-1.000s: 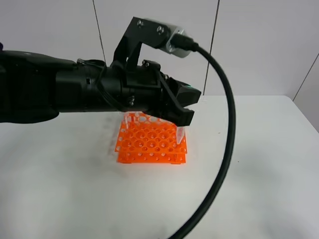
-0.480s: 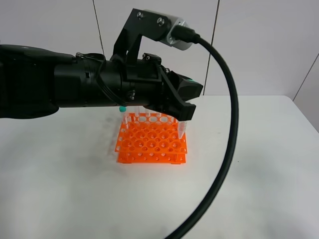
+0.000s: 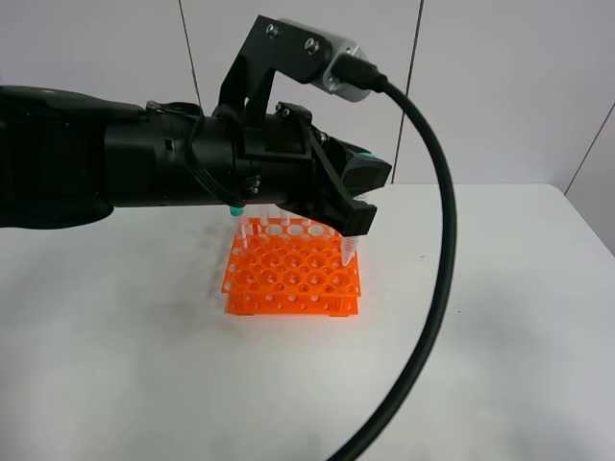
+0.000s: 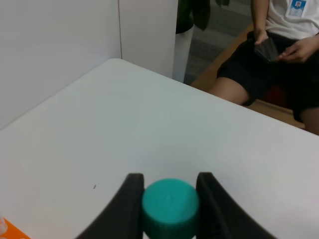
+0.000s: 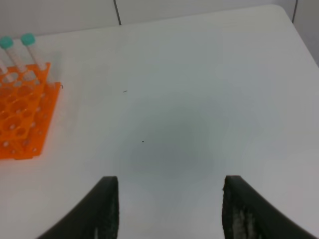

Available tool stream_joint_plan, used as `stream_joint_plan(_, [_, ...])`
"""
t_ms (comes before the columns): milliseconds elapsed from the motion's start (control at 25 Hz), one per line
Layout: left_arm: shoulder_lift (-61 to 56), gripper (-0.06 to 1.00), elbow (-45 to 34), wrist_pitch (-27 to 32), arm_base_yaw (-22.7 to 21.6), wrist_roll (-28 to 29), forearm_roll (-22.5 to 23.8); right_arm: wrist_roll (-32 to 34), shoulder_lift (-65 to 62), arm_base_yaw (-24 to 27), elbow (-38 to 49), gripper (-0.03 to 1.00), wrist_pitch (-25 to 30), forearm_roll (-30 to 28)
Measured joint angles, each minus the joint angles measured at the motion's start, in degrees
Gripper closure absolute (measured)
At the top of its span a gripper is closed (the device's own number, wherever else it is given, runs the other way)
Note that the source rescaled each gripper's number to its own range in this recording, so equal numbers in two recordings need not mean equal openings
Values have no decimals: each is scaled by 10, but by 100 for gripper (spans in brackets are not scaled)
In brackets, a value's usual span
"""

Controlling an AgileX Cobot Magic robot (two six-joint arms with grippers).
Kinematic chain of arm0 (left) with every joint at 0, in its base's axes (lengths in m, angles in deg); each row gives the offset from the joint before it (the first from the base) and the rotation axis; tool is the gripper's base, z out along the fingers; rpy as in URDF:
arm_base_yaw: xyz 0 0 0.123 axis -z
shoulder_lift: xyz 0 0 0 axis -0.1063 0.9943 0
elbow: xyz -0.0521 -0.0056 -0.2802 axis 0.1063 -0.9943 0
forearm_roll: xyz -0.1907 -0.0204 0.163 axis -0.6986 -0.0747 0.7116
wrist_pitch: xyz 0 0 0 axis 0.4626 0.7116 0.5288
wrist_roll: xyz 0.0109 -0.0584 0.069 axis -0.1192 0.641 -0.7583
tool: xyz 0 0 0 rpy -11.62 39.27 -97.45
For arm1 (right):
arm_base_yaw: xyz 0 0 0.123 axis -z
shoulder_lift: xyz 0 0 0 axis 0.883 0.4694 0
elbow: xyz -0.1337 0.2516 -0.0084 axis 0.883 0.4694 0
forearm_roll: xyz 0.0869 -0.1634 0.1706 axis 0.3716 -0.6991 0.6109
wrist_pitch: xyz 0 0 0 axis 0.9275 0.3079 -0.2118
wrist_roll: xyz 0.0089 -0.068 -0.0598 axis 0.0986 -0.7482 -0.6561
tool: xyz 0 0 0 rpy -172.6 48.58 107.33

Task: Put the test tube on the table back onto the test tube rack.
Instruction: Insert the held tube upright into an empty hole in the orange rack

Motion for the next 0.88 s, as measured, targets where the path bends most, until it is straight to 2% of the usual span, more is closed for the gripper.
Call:
stream_joint_plan(480, [0,94,31,-40,0,19,1,0,0,0,0,43,0,0])
stream_joint_plan(880, [0,94,31,-102,-2,21,1,0,0,0,0,43,0,0])
